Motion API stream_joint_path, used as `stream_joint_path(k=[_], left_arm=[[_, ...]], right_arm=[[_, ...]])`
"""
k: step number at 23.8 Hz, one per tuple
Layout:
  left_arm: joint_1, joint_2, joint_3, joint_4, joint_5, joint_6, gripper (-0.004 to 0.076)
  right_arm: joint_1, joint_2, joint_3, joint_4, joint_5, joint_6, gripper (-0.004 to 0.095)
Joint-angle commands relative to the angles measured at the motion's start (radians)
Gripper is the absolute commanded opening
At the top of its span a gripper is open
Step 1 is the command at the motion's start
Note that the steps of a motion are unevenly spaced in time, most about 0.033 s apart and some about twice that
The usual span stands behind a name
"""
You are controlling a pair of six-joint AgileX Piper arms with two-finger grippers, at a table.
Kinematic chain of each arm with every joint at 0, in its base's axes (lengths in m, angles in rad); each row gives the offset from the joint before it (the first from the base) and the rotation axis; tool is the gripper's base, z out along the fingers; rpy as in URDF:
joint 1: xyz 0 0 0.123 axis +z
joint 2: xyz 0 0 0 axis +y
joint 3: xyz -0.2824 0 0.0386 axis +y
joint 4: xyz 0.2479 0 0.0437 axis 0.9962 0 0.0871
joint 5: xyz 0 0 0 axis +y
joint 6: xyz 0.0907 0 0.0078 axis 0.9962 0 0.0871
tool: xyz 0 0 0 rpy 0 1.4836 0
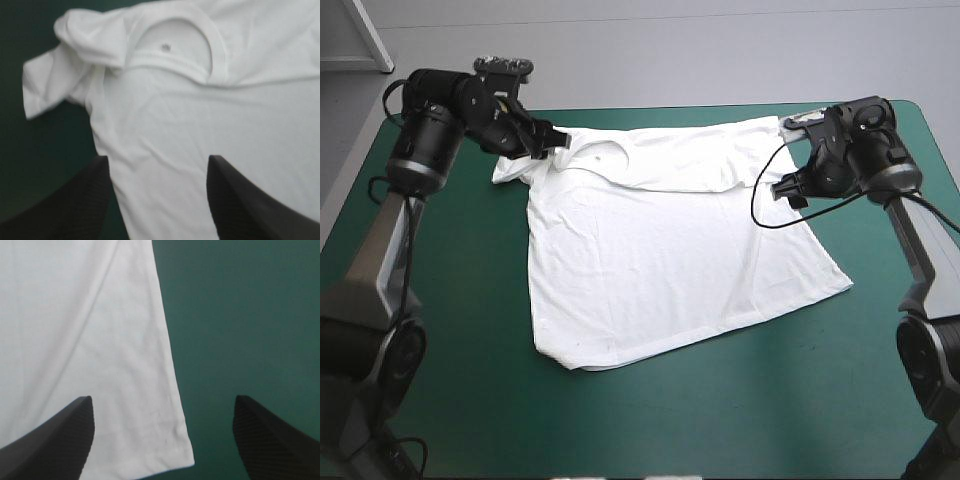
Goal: Fold the cloth
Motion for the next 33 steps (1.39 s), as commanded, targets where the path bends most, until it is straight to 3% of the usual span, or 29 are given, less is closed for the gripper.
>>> stream_joint_path(k=[1,10,16,20,24,29,33], left_arm=[[-0.006,-0.208,0.233,-0.012,0.033,-0.026,0.0419],[-0.006,-0.541,0.840,-0.010,-0.013,-0.135,0.0419],[-0.006,-0.650,1.098,-0.121,-0.136,-0.171,0.0419],[-0.054,-0.648,1.259,-0.196,-0.334,-0.169,0.0419],[-0.159,-0.605,1.320,-0.173,-0.532,-0.233,0.0419],[-0.185,-0.455,1.320,-0.132,-0.570,-0.285,0.0419],[-0.217,-0.430,1.320,-0.162,-0.610,-0.263,0.0404]], right_arm=[[-0.019,-0.123,0.109,-0.013,-0.043,-0.012,0.0709],[-0.030,-0.263,0.400,0.048,-0.151,0.003,0.0709],[-0.030,-0.308,0.481,0.070,-0.165,0.003,0.0709],[-0.030,-0.318,0.481,0.097,-0.160,0.003,0.0710],[-0.030,-0.330,0.481,0.117,-0.160,0.003,0.0709],[-0.030,-0.330,0.502,0.071,-0.156,0.016,0.0709],[-0.050,-0.313,0.547,0.040,-0.278,0.034,0.0709]])
